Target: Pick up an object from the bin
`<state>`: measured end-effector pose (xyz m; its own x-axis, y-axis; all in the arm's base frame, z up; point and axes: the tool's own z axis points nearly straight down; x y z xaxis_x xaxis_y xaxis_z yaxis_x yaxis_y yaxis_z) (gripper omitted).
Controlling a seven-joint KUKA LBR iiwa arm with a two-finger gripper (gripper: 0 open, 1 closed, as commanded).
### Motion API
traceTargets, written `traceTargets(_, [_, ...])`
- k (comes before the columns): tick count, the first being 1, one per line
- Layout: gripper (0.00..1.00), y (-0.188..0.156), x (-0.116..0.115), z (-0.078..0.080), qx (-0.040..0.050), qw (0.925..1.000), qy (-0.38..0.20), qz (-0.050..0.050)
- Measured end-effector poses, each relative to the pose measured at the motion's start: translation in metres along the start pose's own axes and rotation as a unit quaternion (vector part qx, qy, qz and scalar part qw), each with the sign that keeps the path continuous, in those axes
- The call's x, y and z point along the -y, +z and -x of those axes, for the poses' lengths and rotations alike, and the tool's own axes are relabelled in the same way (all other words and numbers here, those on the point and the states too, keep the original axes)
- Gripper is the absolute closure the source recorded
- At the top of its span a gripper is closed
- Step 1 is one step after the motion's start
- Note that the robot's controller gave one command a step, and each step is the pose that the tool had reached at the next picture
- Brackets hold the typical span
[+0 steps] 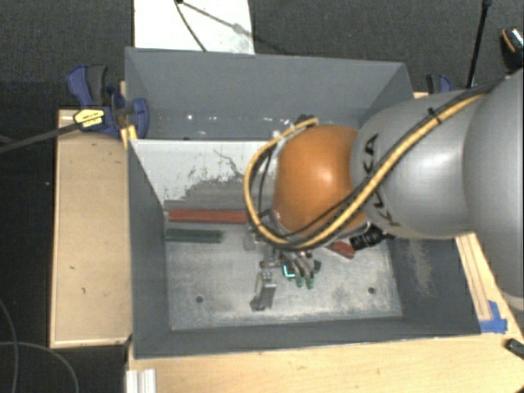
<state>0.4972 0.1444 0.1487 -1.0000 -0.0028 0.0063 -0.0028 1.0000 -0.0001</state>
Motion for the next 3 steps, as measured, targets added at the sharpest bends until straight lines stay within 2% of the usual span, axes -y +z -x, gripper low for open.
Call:
traceTargets(1, [0.00,0.023,0.088,0.070,0.0054,0.9938,-0.111,-0.002])
traceTargets(2, [0.00,0.080,0.140,0.073,0.0028,0.9891,-0.147,-0.001])
traceTargets(3, [0.00,0.076,0.119,0.089,0.0061,0.9942,-0.108,0.000])
